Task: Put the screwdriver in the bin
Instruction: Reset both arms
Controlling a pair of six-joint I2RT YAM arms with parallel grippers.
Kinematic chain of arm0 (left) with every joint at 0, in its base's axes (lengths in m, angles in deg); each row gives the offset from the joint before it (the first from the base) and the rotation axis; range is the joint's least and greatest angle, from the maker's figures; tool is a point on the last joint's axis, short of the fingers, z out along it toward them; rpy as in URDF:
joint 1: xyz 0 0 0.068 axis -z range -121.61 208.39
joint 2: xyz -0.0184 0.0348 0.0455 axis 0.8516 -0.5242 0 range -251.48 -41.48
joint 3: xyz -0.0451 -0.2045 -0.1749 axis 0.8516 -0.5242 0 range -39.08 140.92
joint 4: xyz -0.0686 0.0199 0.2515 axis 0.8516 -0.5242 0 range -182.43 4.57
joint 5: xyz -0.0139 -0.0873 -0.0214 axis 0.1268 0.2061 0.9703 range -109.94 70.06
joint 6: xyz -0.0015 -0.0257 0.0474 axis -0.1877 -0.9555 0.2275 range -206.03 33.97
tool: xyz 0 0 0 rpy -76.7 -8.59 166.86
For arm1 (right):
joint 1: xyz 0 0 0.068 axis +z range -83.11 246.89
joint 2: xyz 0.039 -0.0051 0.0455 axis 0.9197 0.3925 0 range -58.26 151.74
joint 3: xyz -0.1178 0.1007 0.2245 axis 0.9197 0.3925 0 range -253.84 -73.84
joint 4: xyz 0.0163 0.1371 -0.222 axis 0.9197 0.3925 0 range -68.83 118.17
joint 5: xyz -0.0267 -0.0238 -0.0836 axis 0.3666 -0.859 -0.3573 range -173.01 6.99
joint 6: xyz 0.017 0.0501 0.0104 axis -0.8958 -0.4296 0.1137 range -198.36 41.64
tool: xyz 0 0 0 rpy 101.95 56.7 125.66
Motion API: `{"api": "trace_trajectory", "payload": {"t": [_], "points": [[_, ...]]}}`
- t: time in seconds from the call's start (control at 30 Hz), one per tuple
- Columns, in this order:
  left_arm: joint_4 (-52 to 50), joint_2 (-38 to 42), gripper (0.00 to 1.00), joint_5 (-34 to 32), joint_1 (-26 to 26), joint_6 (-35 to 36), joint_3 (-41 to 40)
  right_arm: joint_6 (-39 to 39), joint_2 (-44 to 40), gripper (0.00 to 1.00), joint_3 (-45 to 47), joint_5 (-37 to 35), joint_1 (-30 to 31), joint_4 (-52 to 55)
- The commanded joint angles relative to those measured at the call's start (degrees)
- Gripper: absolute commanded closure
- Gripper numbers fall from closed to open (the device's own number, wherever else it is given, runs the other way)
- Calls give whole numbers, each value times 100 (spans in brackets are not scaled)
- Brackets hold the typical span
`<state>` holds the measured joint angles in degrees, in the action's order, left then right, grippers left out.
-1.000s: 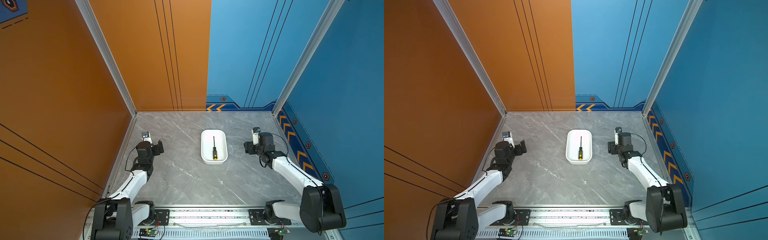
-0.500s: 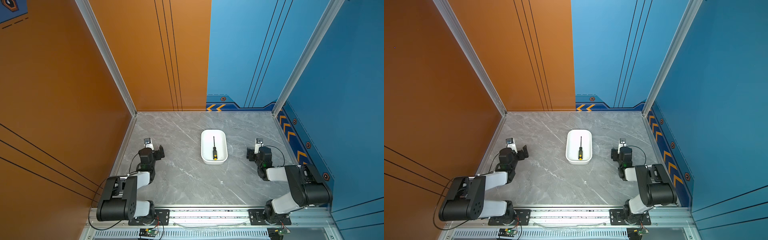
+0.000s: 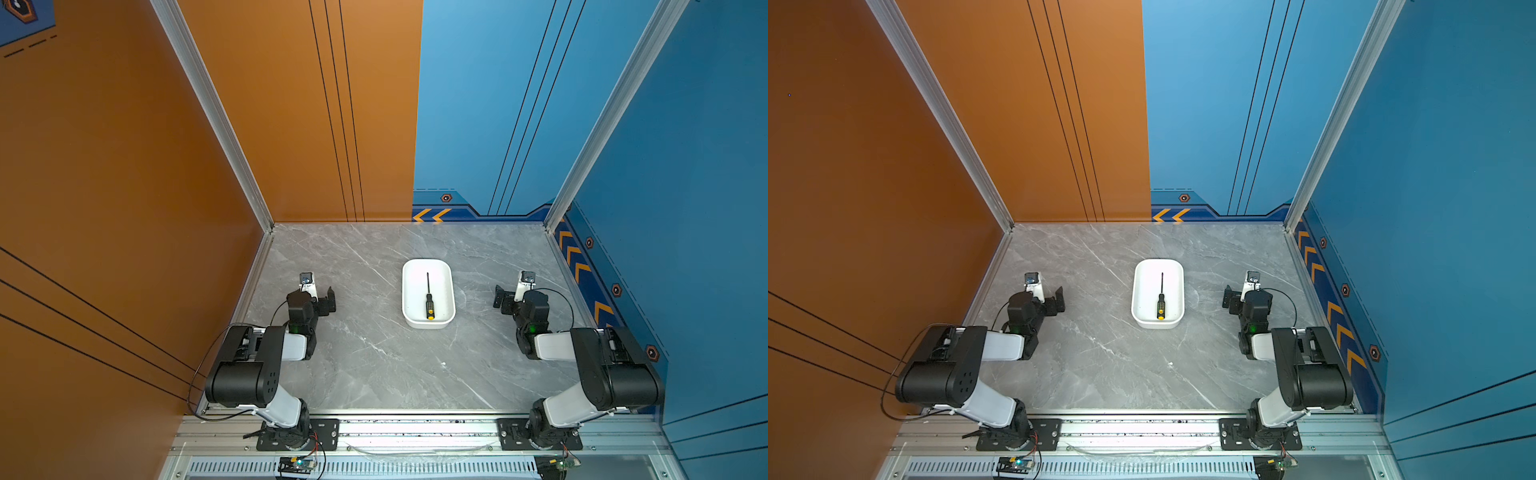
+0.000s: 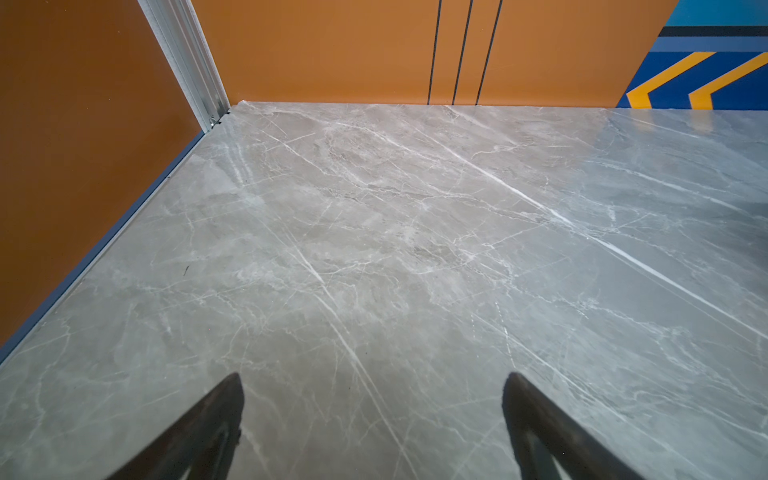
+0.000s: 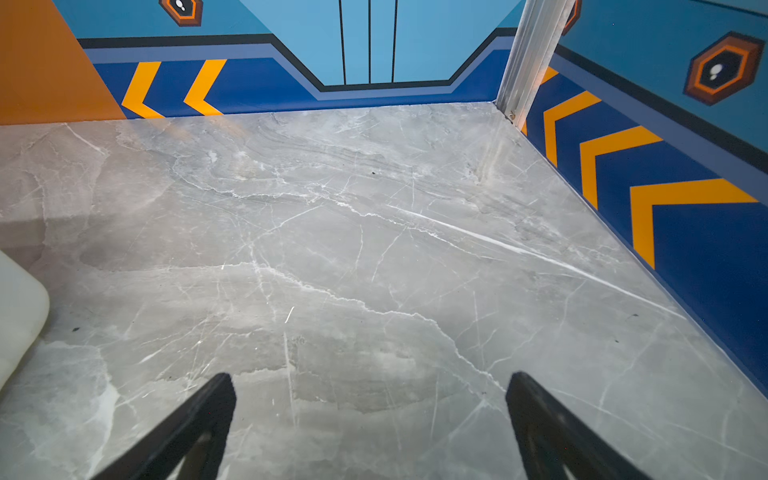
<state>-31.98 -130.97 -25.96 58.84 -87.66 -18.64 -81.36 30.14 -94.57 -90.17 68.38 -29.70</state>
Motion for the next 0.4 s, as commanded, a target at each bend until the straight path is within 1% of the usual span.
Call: {"api": "trace_trajectory", "payload": {"t": [0.0, 0.17, 0.23, 0.37], "points": [[60, 4, 2, -186, 34, 131, 61, -32, 21, 0, -54, -81, 52, -142], [-17, -11, 2, -136, 69, 188, 111, -25, 30, 0, -58, -90, 63, -130], [-26, -22, 2, -150, 86, 210, 129, -66, 26, 0, -89, 93, -28, -77], [-45, -24, 2, -110, 72, 206, 142, -49, 19, 0, -71, 43, 7, -113]]}}
